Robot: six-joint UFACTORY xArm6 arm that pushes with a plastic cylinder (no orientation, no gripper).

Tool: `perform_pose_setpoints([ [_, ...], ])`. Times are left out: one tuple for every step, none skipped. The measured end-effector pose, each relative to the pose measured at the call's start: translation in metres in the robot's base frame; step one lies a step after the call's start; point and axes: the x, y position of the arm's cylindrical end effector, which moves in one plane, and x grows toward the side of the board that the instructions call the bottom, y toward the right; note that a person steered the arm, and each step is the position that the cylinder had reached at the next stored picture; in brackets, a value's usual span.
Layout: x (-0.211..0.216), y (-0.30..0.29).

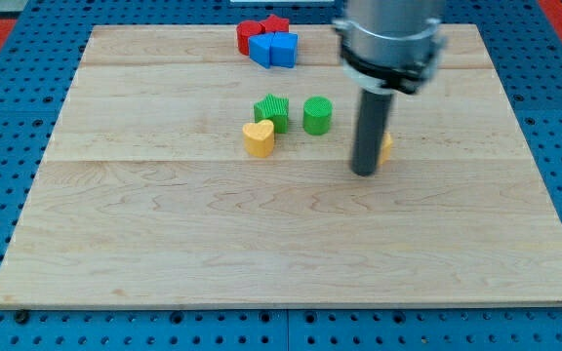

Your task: Drag the hexagon to the bottom of the green circle

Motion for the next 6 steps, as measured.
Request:
perform_pose_setpoints([
  [0.005, 0.042],
  [-0.029, 0.032],
  [-0.052, -0.002],
  [-0.063, -0.042],
  [-0.067, -0.004],
  [-0.094, 0.001],
])
